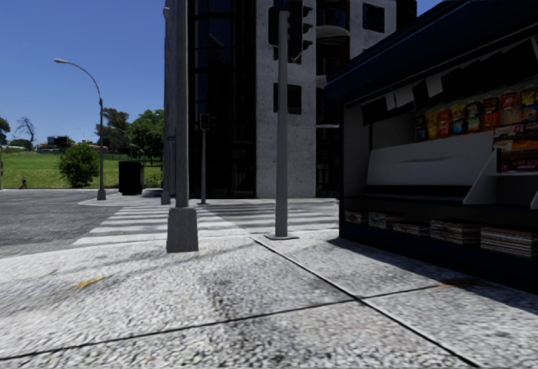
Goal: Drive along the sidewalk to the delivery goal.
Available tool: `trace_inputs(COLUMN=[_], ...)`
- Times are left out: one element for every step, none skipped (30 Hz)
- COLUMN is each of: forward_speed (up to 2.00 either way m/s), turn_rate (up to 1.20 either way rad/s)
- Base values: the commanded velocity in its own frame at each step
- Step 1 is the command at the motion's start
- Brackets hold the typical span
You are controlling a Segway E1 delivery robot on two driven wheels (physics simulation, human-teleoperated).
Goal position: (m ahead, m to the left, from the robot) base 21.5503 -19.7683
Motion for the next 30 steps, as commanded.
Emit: trace_inputs(forward_speed=[1.62, 1.49, 1.44, 1.44, 1.42, 1.42, 1.41, 1.41, 1.38, 1.29, 1.16, 1.16, 1.12, 1.11, 1.10, 1.10, 1.10, 1.10, 1.10, 1.10, 1.10, 1.10, 1.10, 1.10, 1.10, 1.10, 1.10, 1.10, 1.10, 1.10], turn_rate=[0.00, 0.00, 0.00, 0.00, 0.00, 0.00, 0.00, 0.00, 0.00, 0.00, 0.11, 0.11, 0.20, 0.23, 0.23, 0.23, 0.23, 0.23, 0.23, 0.23, 0.23, 0.23, 0.23, 0.23, 0.23, 0.23, 0.23, 0.17, 0.07, 0.07])
